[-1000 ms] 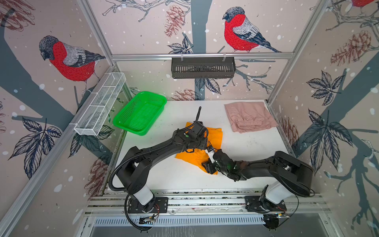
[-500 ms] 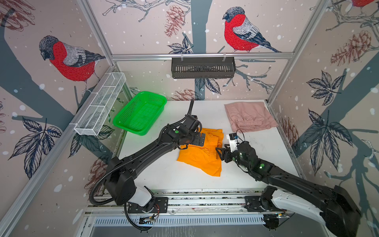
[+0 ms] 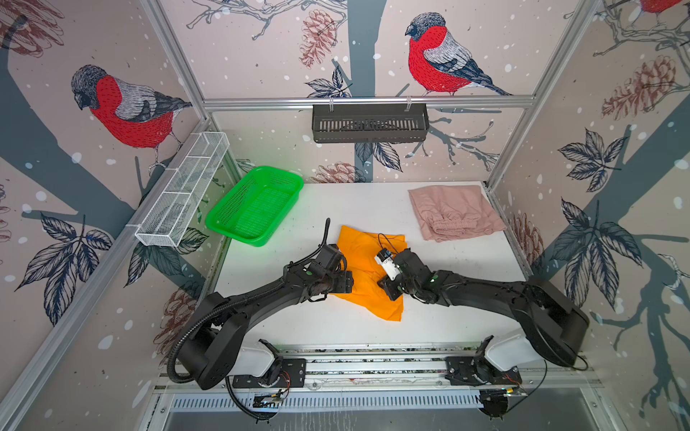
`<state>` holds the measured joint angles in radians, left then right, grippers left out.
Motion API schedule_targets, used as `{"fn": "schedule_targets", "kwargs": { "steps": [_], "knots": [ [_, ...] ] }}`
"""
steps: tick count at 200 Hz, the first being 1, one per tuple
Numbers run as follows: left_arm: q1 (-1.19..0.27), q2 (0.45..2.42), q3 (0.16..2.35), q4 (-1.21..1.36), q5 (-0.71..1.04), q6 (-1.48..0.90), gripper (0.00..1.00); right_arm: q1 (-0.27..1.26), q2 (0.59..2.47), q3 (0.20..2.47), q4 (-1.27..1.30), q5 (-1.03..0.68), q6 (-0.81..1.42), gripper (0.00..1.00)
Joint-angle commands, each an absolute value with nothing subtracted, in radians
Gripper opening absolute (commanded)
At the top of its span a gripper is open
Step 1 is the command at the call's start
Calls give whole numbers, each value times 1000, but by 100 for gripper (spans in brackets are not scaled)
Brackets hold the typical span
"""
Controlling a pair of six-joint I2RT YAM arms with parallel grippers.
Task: Fold and stack the shorts
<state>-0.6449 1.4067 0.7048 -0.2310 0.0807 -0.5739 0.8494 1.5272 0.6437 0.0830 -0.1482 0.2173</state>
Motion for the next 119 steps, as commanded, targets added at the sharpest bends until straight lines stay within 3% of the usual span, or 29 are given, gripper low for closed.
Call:
{"fn": "schedule_targets", "kwargs": {
  "steps": [1,24,34,87,119],
  "knots": [
    [-634,1463,706,-162,81,-556,66,889,1572,602,155,-172,274,18],
    [-606,1534,707,-134,107,-535,53,954,1599,571,236,-150,365,17],
    [-591,1558,715,-130,110,-520,49,982,1602,584,250,-139,388,28],
    [-486,1628,865,-166,-19,-294,49,958,1519,854,-2,-92,296,61],
    [-427,1694,988,-128,-8,-198,55,822,1560,1011,-107,-98,194,64]
  ]
}}
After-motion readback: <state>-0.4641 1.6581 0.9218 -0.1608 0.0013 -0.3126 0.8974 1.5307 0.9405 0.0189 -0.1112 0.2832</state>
